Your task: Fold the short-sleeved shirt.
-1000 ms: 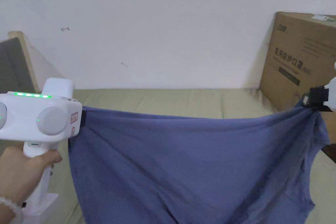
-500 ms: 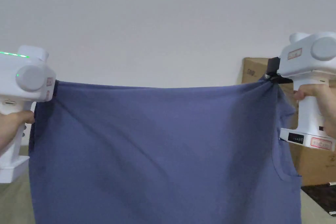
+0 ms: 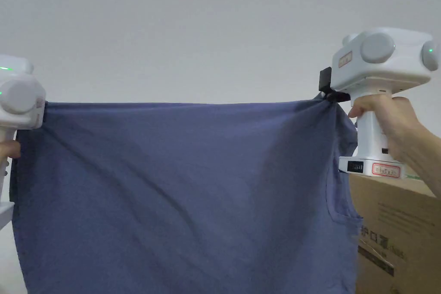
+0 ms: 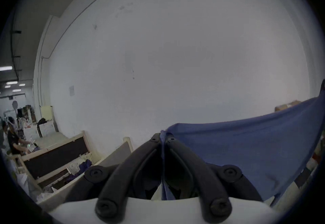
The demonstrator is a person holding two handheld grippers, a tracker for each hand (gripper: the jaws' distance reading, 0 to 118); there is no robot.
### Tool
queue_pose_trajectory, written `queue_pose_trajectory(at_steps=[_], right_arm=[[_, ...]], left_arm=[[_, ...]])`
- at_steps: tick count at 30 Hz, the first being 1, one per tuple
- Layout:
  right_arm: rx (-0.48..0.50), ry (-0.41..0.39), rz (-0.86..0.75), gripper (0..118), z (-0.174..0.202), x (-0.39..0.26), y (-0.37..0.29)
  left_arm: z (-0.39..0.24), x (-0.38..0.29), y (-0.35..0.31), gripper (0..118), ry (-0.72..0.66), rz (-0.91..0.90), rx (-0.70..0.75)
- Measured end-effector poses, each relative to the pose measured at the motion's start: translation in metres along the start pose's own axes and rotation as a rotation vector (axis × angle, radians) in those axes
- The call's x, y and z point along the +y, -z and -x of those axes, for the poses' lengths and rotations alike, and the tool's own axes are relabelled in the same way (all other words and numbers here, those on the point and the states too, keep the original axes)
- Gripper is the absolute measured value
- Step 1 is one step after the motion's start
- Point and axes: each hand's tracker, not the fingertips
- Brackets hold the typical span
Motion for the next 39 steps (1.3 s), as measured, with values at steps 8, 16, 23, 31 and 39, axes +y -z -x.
queue_pose_trajectory(at_steps=[8,16,23,31,39], right_arm=[[-0.002,-0.026,0.173,5,0.002,-0.103,0.059],[-0.072,-0.067,0.546,5,-0.030,-0.310,0.129],[-0.140,-0.044,0.820,5,-0.059,-0.473,0.159],[-0.102,-0.041,0.886,5,-0.077,-0.523,0.120],[-0.094,-0.118,0.881,5,-0.101,-0.536,-0.010]], left_arm=[[-0.016,-0.119,0.036,1,0.067,0.137,0.005],[-0.073,-0.352,0.074,1,0.146,0.545,-0.059],[-0.106,-0.505,0.089,1,0.187,0.821,-0.095],[-0.083,-0.545,0.061,1,0.120,0.897,-0.125],[-0.054,-0.525,-0.065,1,0.243,0.768,-0.183]])
